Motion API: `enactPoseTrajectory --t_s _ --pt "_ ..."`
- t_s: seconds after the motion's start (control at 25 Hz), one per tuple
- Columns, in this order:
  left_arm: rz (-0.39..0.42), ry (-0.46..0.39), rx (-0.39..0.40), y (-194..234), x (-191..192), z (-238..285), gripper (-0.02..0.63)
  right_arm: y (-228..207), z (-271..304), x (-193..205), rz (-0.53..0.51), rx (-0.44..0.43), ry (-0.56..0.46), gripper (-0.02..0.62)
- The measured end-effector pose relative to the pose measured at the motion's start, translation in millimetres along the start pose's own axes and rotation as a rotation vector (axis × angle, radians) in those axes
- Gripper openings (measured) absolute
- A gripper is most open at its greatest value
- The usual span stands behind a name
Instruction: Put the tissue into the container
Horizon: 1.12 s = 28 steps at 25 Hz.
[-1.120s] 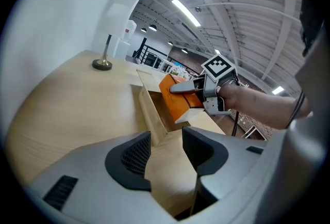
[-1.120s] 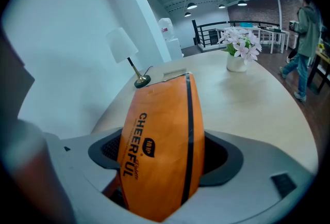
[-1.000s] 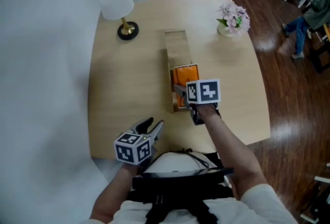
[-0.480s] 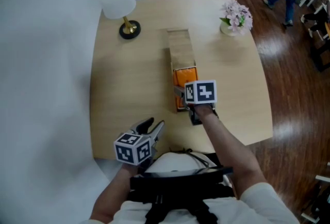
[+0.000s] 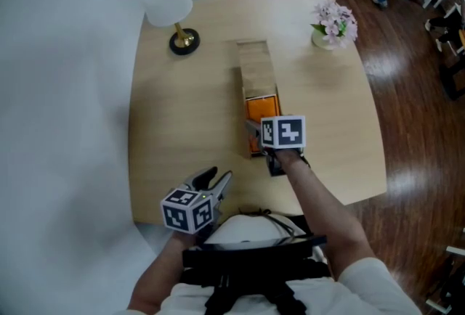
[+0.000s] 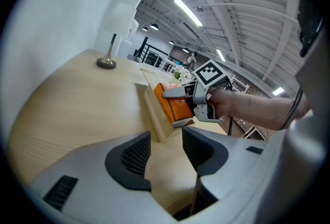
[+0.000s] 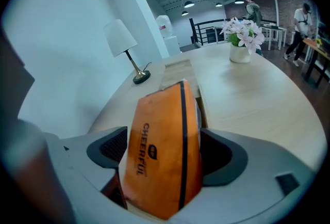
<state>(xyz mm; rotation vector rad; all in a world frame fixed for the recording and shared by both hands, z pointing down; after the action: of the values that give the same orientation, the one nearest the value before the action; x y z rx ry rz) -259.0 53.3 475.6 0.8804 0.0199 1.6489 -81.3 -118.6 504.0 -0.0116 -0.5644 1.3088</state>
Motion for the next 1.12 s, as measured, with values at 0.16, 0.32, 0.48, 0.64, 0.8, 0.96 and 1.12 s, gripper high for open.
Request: enactPoseTrajectory --t_s 0.16,0.32,0.48,0.64,0.8,0.96,1.12 --pt "0.002 0.003 0.001 -0.3 1.6 -1.4 0.195 -0.9 -2.1 -3.1 0.010 -0.015 -0.017 0.449" --pt "0.008 0.000 0.005 -1.5 1.2 -2.1 0.195 0.4 -1.2 -1.3 0.006 -0.030 -0.003 0.449" --pt "0.009 -0.003 0.007 -2.6 1.3 -1.0 0.195 1.5 -3.9 3.0 0.004 -0.057 -0.011 0.449" --pt "0.012 -0.020 0.008 -7.1 -1.5 -0.5 0.195 2.1 -13.4 2.9 -0.004 -0.075 -0.029 0.449" --pt "0.010 -0.050 0.009 -11.9 -5.6 0.4 0.183 2.4 -27.2 0.1 -0.027 -0.102 -0.059 0.449" --pt "0.008 -0.074 0.006 -18.3 -11.1 4.1 0.146 -1.1 -37.7 -1.0 -0.066 -0.122 -0.064 0.449" --pt "0.020 -0.087 0.021 -30.3 -17.3 10.4 0.124 -11.2 -45.8 1.2 -0.105 -0.121 -0.057 0.449"
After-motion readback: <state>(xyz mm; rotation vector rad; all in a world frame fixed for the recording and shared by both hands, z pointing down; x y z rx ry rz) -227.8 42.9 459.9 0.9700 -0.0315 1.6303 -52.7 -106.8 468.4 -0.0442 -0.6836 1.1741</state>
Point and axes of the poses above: the fingertips, and each gripper's own axes: z forward along the fingers, y to its left, x out of its underside, the point moved 8 cm from there along -z, backward along the fingers, and after that the axes turned 11 degrees about y, right-handed, at the moved point
